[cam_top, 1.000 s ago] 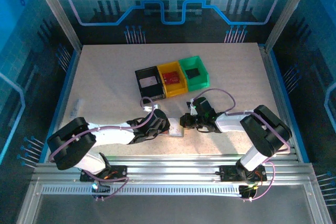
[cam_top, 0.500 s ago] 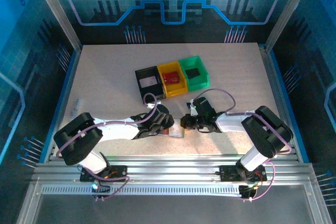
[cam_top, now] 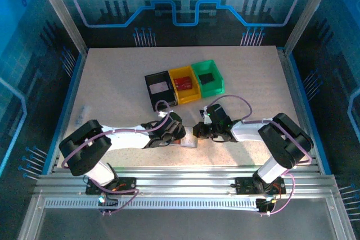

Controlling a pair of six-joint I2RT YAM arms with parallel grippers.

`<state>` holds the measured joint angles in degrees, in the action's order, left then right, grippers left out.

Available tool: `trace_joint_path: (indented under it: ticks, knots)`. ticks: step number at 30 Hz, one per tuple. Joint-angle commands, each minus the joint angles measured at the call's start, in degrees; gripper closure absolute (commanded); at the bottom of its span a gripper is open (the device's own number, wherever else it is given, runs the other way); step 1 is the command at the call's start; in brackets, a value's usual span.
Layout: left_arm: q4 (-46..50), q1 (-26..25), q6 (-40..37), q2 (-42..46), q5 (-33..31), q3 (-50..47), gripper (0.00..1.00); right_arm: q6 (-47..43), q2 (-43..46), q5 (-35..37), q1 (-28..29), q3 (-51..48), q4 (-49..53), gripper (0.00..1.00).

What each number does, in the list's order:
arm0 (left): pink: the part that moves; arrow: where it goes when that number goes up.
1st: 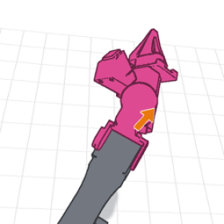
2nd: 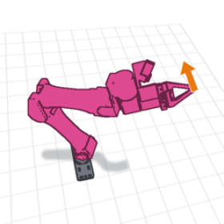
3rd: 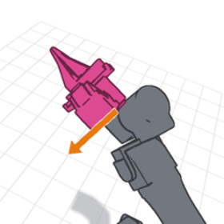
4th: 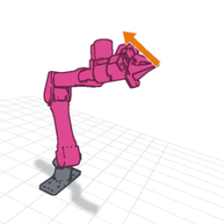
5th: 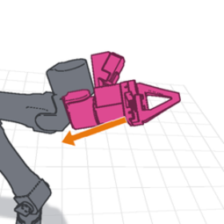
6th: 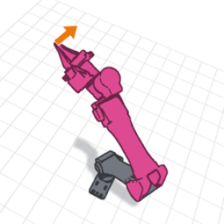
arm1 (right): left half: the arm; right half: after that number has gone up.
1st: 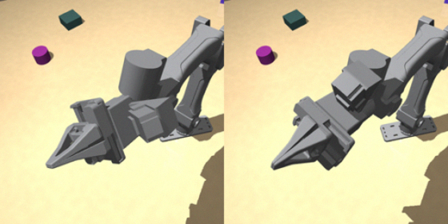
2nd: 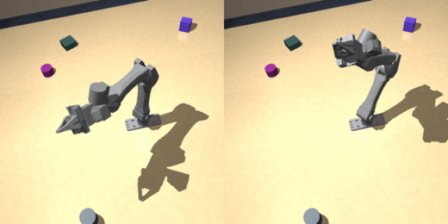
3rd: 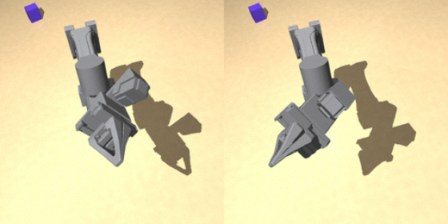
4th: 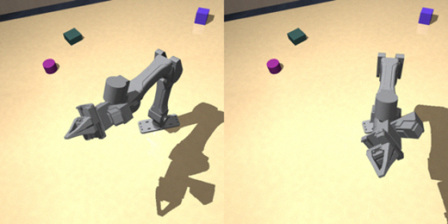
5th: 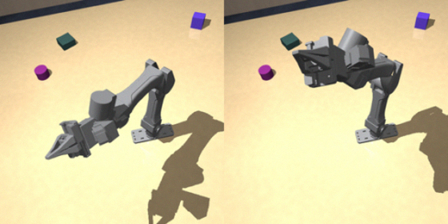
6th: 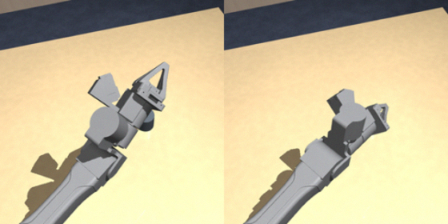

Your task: Take the credit cards out of the card holder

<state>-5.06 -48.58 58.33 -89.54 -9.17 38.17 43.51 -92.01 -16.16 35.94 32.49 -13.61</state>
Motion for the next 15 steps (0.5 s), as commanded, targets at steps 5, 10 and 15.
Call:
trace_joint_path:
  ticks: [5, 10, 15]
  knots:
    - [2.1, -0.1, -1.4, -0.4, -0.3, 1.3, 0.80, -0.1, -3.6, 1.6, 0.5, -2.7, 8.4, 1.00]
    - [1.9, -0.2, -1.3, -1.3, -0.1, 2.1, 0.81, 0.0, -3.8, 1.6, 0.6, -2.7, 8.1, 1.00]
    - [3.3, -0.3, -2.4, -1.5, -0.9, 2.6, 0.83, 0.1, -3.9, 1.7, 0.8, -2.8, 8.1, 1.00]
